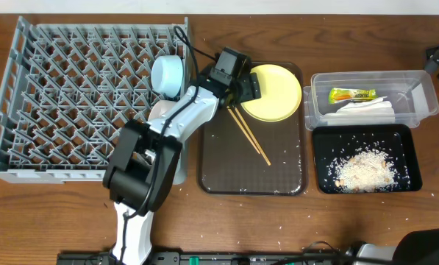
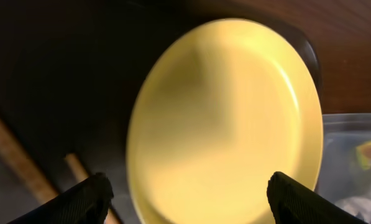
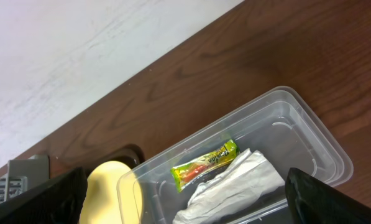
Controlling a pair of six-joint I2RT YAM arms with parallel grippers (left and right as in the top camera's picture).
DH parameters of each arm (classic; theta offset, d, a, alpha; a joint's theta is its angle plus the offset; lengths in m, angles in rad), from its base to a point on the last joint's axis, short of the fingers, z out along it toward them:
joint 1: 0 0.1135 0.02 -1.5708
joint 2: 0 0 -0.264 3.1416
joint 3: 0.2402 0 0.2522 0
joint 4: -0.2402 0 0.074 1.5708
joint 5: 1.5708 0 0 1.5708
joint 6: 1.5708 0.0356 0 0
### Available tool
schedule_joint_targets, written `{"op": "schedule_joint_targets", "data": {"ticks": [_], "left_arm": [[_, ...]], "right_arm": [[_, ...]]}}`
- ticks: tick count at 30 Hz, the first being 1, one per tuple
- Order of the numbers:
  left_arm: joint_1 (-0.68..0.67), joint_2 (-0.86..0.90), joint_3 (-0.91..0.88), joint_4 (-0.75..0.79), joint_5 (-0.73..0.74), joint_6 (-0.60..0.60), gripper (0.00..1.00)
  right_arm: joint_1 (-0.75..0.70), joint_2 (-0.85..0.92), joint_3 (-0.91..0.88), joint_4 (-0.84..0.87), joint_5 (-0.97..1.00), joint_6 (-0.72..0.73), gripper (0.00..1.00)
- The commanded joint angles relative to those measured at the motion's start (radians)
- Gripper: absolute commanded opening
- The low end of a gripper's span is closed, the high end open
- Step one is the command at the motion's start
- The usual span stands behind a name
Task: Sort waste into correct bins and load items into the dishwasher
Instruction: 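Move left gripper to yellow plate and grasp its rim, then lift yellow plate and carry it left over the dish rack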
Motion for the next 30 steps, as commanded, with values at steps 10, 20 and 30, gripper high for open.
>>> {"op": "schedule_joint_targets", "data": {"ticks": [10,20,30], "left_arm": [[0.039,0.097,0.001,0.06,0.076,-0.103,0.72],[0.047,0.172,0.001,0.131,0.122,-0.13,0.4],[0.089,0.218,0.001,0.131,0.155,-0.216,0.08]], "right_arm": [[-0.006,-0.019,0.021,0.002,-0.007,0.006,0.99],[-0.006,-0.019,0.021,0.002,-0.007,0.006,0.99],[-0.006,-0.019,0.021,0.002,-0.007,0.006,0.99]]}}
